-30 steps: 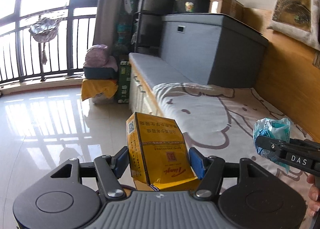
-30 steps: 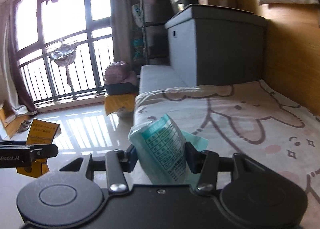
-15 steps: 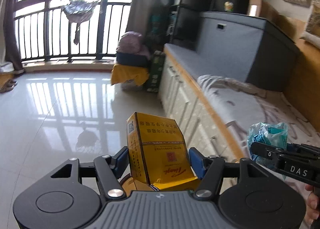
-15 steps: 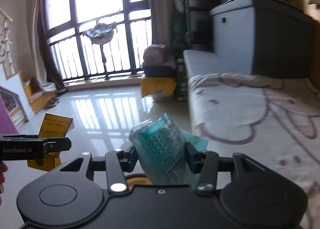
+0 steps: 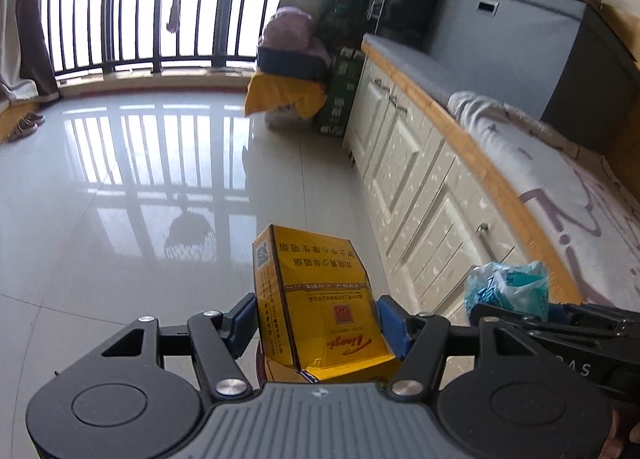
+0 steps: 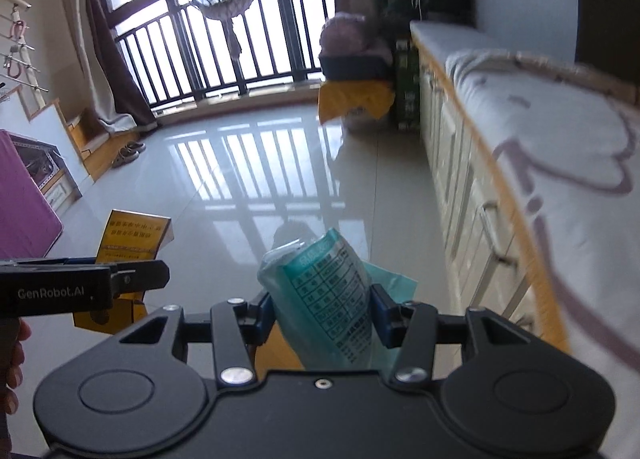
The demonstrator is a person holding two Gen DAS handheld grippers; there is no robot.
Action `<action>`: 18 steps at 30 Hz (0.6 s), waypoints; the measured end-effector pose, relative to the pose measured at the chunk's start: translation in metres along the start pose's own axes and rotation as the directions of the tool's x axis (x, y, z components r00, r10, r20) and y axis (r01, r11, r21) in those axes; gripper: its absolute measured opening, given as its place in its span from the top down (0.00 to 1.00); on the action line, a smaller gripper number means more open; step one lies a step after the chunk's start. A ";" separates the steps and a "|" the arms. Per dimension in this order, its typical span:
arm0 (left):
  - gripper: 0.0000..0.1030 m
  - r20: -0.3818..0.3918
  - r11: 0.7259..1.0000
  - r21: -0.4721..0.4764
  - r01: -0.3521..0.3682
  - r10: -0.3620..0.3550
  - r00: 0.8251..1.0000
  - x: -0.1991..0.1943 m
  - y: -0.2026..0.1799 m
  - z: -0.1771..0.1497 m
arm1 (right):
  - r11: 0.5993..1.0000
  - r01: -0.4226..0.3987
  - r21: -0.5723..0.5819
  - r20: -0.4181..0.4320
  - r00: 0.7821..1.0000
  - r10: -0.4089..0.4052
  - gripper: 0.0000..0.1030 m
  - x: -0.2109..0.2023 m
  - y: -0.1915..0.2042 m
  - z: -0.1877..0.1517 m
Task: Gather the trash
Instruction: 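Lift the yellow box and teal wrapper and carry them to the wastebasket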
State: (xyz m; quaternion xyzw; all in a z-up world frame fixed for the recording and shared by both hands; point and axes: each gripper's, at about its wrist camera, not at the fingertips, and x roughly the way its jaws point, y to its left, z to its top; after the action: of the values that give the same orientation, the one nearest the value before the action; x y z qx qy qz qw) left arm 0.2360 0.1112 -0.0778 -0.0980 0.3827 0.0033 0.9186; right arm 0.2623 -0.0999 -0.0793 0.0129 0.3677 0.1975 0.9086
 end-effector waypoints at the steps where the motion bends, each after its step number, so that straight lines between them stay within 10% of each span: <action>1: 0.38 -0.012 1.000 0.000 0.005 -0.005 1.000 0.008 0.001 0.000 | 1.000 -0.003 0.013 -0.014 1.000 0.003 0.52 0.008 -0.002 -0.002; 18: 0.37 -0.247 0.995 0.072 0.070 -0.050 0.968 0.155 0.014 -0.017 | 0.982 -0.111 0.151 -0.298 0.942 0.153 0.52 0.132 -0.030 -0.042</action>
State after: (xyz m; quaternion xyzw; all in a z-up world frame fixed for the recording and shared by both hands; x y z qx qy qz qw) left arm 0.3327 0.1110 -0.2011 -0.0726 0.4898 -0.0519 0.8672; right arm 0.3304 -0.0840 -0.2030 0.0666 0.5155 0.2329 0.8219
